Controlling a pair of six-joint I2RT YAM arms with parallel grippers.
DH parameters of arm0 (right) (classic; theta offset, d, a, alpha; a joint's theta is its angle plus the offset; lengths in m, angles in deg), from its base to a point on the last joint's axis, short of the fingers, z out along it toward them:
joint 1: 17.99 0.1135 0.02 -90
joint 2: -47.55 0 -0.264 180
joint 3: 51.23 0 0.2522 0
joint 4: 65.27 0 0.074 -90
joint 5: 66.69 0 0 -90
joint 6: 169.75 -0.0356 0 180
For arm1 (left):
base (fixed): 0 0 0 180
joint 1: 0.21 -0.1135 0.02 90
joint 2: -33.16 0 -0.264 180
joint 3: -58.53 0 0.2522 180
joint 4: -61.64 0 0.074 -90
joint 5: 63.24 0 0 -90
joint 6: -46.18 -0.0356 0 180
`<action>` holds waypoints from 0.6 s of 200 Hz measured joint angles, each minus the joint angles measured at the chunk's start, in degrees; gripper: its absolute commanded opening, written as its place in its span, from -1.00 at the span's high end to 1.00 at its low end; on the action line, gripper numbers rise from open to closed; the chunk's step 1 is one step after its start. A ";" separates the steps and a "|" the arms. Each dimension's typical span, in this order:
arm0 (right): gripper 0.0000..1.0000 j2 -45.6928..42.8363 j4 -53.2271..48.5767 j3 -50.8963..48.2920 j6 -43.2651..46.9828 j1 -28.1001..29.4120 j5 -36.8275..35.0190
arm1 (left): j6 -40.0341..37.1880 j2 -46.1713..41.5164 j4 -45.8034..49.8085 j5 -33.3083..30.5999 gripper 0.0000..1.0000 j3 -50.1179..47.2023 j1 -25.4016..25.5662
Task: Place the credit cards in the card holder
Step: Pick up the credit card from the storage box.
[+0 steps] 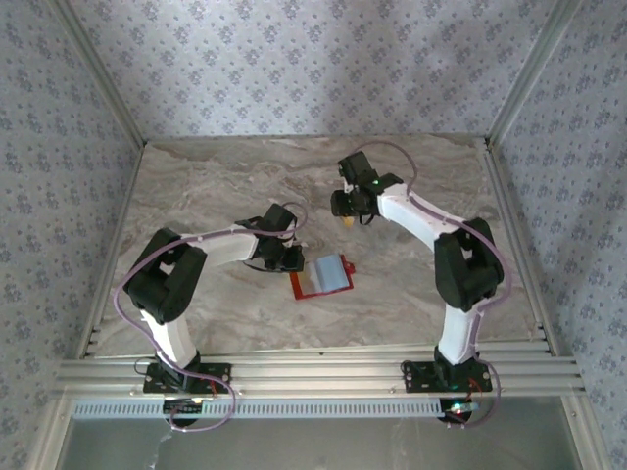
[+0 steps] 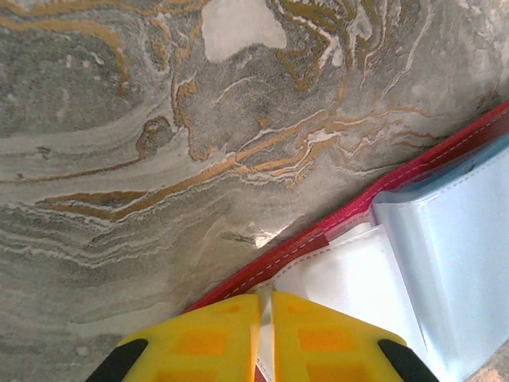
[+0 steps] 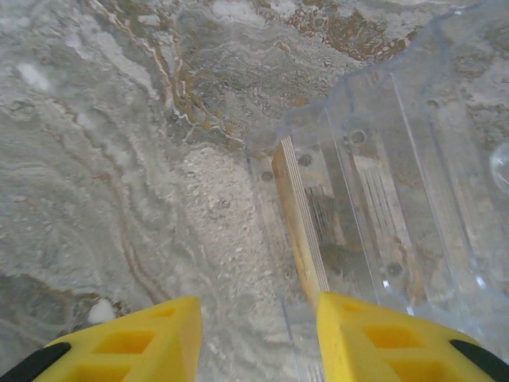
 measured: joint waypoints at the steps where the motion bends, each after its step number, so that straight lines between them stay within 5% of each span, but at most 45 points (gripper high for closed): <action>1: 0.11 0.33 0.02 0.22 0.04 -0.02 0.04 | 0.00 0.00 0.00 0.00 0.74 0.00 0.00; 120: 0.12 10.93 -5.38 9.25 5.99 -0.07 -4.57 | 0.00 0.00 0.00 0.00 0.74 0.00 0.00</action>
